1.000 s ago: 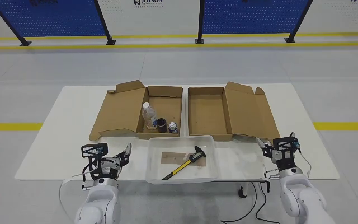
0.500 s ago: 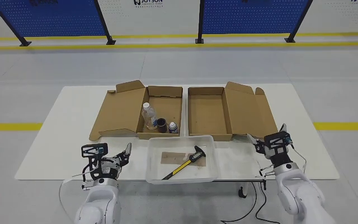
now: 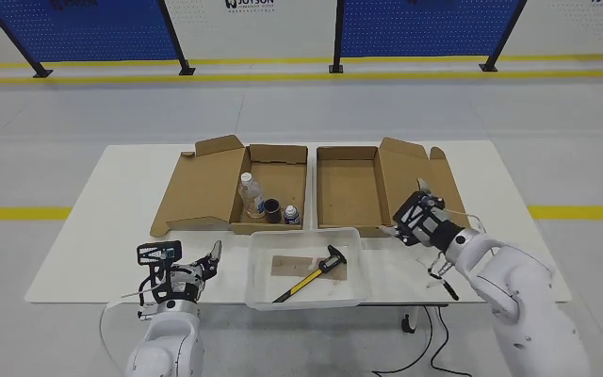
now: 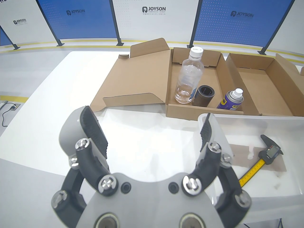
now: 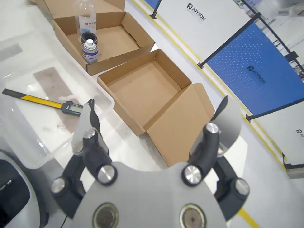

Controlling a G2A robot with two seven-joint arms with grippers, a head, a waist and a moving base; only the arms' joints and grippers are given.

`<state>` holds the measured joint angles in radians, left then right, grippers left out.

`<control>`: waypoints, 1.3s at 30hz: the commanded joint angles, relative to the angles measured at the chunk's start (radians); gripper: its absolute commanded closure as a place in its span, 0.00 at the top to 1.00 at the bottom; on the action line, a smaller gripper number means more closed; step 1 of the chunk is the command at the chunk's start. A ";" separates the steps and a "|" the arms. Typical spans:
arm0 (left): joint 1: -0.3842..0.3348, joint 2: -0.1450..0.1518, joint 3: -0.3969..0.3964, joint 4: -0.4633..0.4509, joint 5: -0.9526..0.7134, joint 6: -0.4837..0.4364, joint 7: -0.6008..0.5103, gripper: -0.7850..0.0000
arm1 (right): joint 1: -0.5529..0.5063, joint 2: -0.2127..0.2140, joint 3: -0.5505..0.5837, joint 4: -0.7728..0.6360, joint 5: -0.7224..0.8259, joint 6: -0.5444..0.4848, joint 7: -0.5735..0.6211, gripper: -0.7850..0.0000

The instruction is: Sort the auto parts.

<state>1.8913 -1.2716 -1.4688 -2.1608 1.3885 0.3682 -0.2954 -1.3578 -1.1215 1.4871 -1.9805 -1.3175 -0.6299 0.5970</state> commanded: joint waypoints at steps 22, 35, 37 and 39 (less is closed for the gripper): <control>0.000 0.000 0.000 0.000 0.000 0.000 0.000 1.00 | 0.333 0.014 -0.109 0.181 0.324 -0.157 0.369 1.00; 0.000 0.000 0.000 0.000 0.000 0.000 0.000 1.00 | 0.350 0.014 -0.157 0.187 0.322 -0.224 0.331 1.00; 0.000 0.000 0.000 0.000 0.000 0.000 0.000 1.00 | 0.376 0.014 -0.199 0.214 0.316 -0.274 0.320 1.00; 0.000 0.000 0.000 0.000 0.000 0.000 0.000 1.00 | 0.403 0.012 -0.255 0.232 0.304 -0.295 0.298 1.00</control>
<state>1.8913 -1.2716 -1.4687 -2.1608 1.3885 0.3682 -0.2954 -0.9697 -1.1084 1.2659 -1.7573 -1.0037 -0.9148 0.9056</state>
